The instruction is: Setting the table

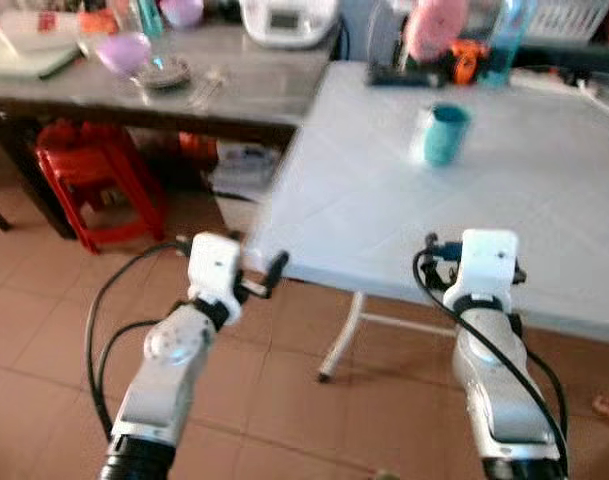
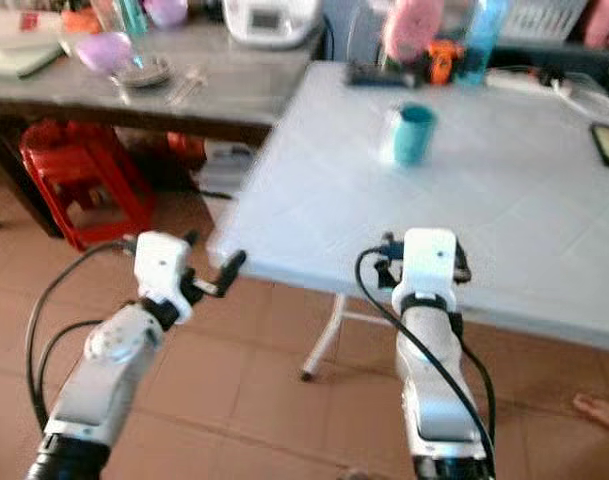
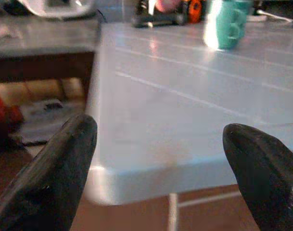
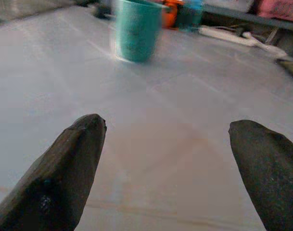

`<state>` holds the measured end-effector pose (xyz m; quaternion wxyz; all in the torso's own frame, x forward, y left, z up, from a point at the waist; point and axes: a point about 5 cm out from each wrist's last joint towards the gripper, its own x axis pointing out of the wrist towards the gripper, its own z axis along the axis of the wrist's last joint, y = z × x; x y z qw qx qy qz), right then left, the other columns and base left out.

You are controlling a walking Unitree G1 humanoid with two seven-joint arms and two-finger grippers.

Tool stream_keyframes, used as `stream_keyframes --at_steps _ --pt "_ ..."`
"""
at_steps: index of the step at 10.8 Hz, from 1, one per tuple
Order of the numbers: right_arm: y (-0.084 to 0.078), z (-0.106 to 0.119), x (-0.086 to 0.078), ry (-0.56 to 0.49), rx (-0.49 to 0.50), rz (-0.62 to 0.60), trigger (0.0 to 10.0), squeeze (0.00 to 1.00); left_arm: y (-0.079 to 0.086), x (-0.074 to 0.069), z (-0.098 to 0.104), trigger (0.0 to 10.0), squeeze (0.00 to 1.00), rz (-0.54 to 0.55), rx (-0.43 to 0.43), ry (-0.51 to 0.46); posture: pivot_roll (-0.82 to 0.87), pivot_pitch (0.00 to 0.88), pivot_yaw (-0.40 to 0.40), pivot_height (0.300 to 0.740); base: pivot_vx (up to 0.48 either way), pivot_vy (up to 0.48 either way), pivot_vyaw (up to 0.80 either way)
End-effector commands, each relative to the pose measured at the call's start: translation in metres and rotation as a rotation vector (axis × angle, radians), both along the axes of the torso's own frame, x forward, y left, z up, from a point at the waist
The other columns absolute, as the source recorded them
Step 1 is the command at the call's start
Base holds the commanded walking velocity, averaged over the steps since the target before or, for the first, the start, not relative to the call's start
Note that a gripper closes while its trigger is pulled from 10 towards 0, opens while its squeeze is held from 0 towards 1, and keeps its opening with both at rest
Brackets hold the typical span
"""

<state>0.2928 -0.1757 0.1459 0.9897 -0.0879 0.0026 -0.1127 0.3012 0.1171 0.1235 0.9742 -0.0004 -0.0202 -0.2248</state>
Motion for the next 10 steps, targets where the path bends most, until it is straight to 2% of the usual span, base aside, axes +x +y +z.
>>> stream_keyframes --at_steps 1,3,4,5,6,7,8,10 --pt "-0.001 0.005 0.0 -0.019 0.0 -0.005 10.0 0.0 -0.005 0.0 0.003 10.0 0.0 -0.029 0.008 -0.021 -0.04 0.108 0.028 0.74 0.0 0.0 0.0" --pt "-0.001 0.011 -0.001 -0.073 0.007 -0.012 10.0 0.0 -0.001 0.001 0.007 10.0 0.0 -0.028 -0.028 -0.028 -0.04 0.108 0.028 0.74 0.0 0.0 0.0" --pt "-0.003 0.021 -0.005 -0.144 -0.021 -0.014 10.0 0.0 0.004 0.003 0.01 10.0 0.0 0.009 -0.019 -0.05 -0.04 0.107 0.026 0.74 0.0 0.0 0.0" --pt "-0.005 0.023 -0.007 -0.155 -0.034 -0.028 10.0 0.0 0.012 0.007 0.012 10.0 0.0 0.092 0.033 -0.099 -0.04 0.108 0.025 0.74 0.0 0.0 0.0" --pt "-0.006 0.019 -0.01 -0.141 -0.032 -0.023 10.0 0.0 0.014 0.009 0.012 10.0 0.0 0.099 0.002 -0.08 -0.04 0.109 0.025 0.74 0.0 0.0 0.0" --pt "-0.007 0.018 -0.012 -0.138 -0.031 -0.026 10.0 0.0 0.014 0.009 0.013 10.0 0.0 0.107 0.007 -0.084 -0.04 0.109 0.025 0.74 0.0 0.0 0.0" --pt "-0.009 0.015 -0.016 -0.133 -0.026 -0.036 10.0 0.0 0.012 0.008 0.013 10.0 0.0 0.072 -0.029 -0.073 -0.04 0.112 0.025 0.74 0.0 0.0 0.0" --pt "-0.011 0.011 -0.021 -0.113 -0.02 -0.056 10.0 0.0 0.008 0.004 0.011 10.0 0.0 0.033 -0.047 -0.068 -0.05 0.116 0.024 0.74 0.313 0.0 0.0"
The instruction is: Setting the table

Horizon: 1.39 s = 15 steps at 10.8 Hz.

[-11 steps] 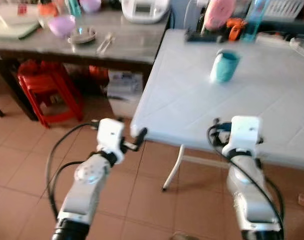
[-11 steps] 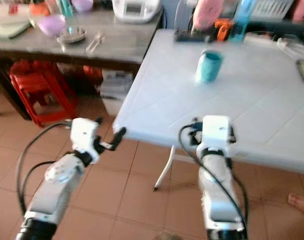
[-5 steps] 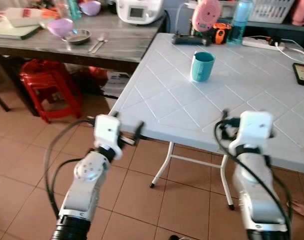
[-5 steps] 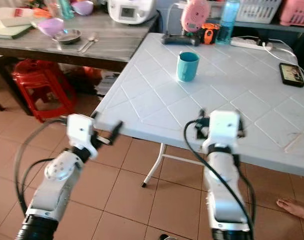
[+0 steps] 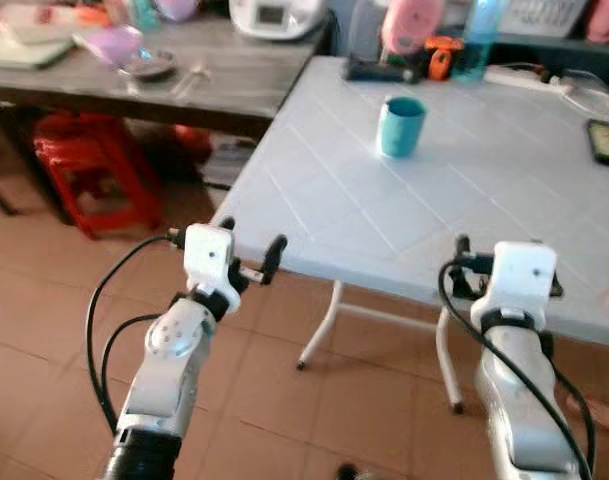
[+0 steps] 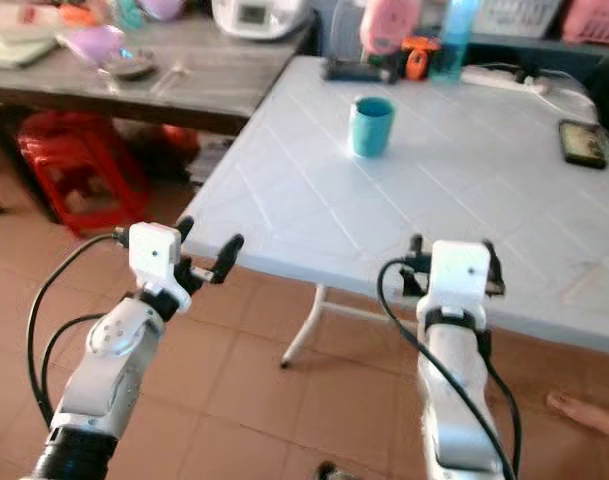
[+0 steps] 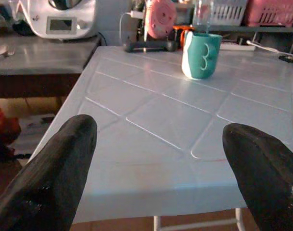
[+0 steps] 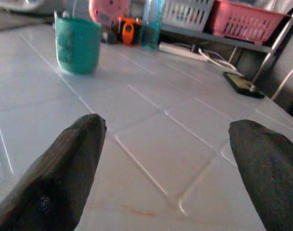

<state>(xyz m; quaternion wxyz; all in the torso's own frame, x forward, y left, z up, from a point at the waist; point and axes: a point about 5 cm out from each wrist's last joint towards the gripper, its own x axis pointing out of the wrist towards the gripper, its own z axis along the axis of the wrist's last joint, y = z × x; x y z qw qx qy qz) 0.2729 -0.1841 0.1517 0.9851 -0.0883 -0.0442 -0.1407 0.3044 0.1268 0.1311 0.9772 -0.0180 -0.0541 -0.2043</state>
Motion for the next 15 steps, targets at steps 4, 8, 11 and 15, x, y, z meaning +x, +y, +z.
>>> stream_keyframes --at_steps 4,8,11,15 --pt "0.0 0.007 0.002 -0.016 -0.012 0.006 10.0 0.0 -0.005 -0.001 0.004 10.0 0.0 -0.039 -0.017 -0.005 -0.05 0.121 0.027 0.74 0.461 0.0 -0.11" --pt "0.006 0.009 0.004 -0.017 -0.024 0.053 10.0 0.0 -0.006 -0.001 0.004 10.0 0.0 -0.047 -0.024 -0.001 -0.05 0.122 0.028 0.74 0.48 0.0 0.14" --pt "0.006 0.008 0.005 -0.01 -0.019 0.052 10.0 0.0 -0.01 -0.005 0.0 10.0 0.0 -0.079 -0.037 0.033 -0.05 0.122 0.028 0.74 0.0 0.0 0.0" --pt "0.011 0.006 0.005 -0.001 -0.026 0.06 10.0 0.0 -0.014 -0.011 -0.002 10.0 0.0 -0.15 -0.006 0.025 -0.05 0.122 0.028 0.74 0.0 0.0 0.0"
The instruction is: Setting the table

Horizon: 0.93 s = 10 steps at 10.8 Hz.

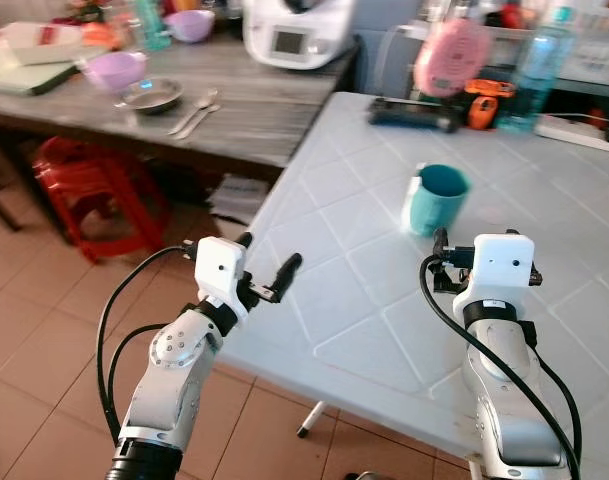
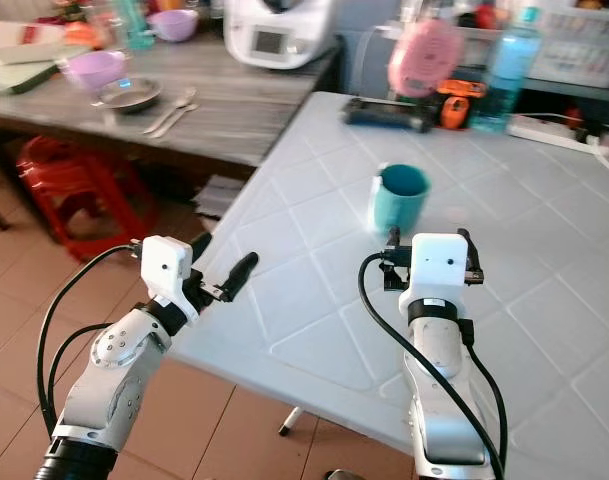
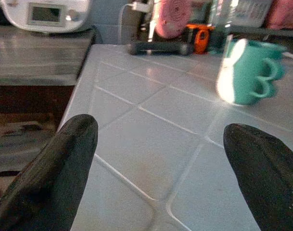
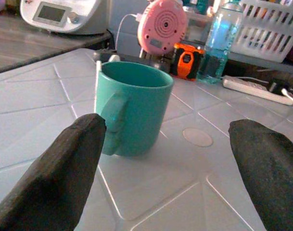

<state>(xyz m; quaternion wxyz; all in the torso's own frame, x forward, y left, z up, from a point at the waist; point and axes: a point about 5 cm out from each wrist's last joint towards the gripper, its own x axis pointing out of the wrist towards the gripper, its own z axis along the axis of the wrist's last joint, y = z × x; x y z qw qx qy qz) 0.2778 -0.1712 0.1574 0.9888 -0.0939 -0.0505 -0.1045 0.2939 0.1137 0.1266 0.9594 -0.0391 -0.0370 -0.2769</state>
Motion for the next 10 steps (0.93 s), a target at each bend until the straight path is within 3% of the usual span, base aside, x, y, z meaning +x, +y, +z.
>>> stream_keyframes --at_steps 1,3,5,10 --pt "-0.002 0.0 0.001 0.008 -0.009 -0.02 10.0 0.0 -0.005 -0.005 0.003 10.0 0.0 -0.073 -0.012 -0.001 -0.05 0.128 0.028 0.74 0.0 0.0 0.0" --pt "-0.006 0.0 0.014 0.012 0.018 -0.013 10.0 0.0 -0.015 -0.019 0.01 10.0 0.0 -0.288 -0.007 0.007 -0.04 0.133 0.026 0.74 0.0 0.0 0.0" --pt "-0.009 0.0 0.034 0.029 0.011 -0.018 10.0 0.0 -0.014 -0.024 0.007 10.0 0.0 -0.355 0.034 0.01 -0.04 0.145 0.035 0.74 0.0 0.0 0.0" --pt "0.01 0.0 0.049 0.034 0.006 0.026 10.0 0.0 -0.013 -0.03 0.006 10.0 0.0 -0.357 0.025 0.033 -0.03 0.15 0.023 0.74 0.0 0.0 0.0"
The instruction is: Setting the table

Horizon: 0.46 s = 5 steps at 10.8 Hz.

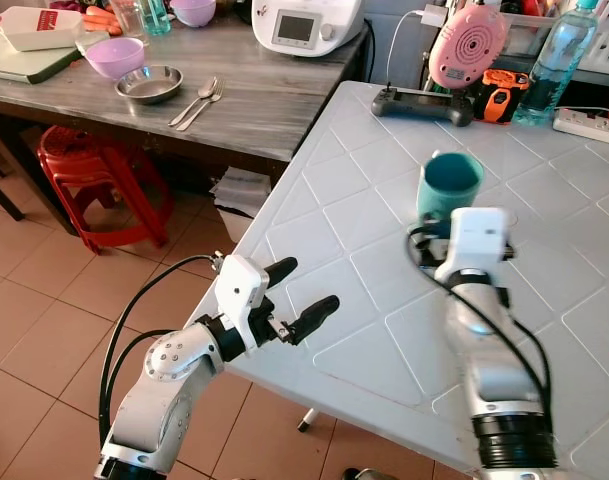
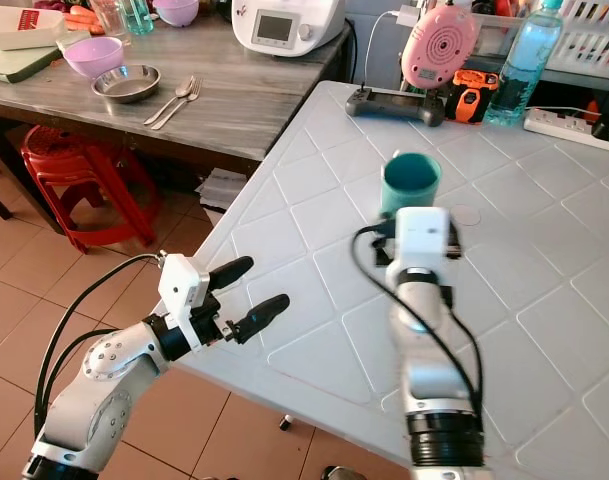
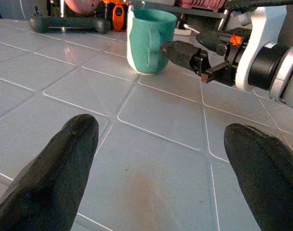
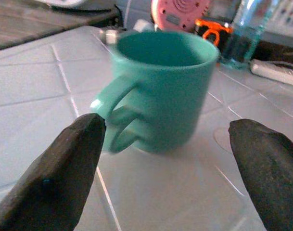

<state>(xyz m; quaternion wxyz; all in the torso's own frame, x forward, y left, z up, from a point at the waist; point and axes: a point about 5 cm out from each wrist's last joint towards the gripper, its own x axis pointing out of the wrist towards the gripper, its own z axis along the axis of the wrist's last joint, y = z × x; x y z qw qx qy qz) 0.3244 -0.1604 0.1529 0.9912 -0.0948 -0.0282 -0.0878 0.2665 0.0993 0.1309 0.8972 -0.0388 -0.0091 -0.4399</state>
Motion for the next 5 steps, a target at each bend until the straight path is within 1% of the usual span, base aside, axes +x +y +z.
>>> stream_keyframes --at_steps 1,2,3,5 --pt "0.0071 0.008 0.0019 -0.041 -0.019 0.028 10.0 0.0 0.0031 -0.0021 0.001 10.0 0.0 0.0 0.002 -0.002 -0.04 0.148 0.02 0.74 0.0 0.0 0.0" --pt "0.0105 0.009 0.0016 -0.055 -0.013 0.038 10.0 1.0 0.0034 -0.0006 0.0019 10.0 0.0 0.004 0.0 -0.005 -0.04 0.145 0.021 0.74 0.0 0.0 0.0" --pt "0.0125 0.0115 0.0007 -0.075 -0.019 0.041 10.0 1.0 0.0029 0.0007 0.0025 10.0 0.0 0.007 -0.001 -0.007 -0.04 0.145 0.021 0.74 0.0 0.0 0.0" --pt "0.0101 0.0096 0.0038 -0.063 -0.024 0.006 10.0 1.0 0.0016 0.0004 0.0019 10.0 0.0 0.005 -0.002 0.0 -0.04 0.145 0.022 0.74 0.0 0.0 0.0"
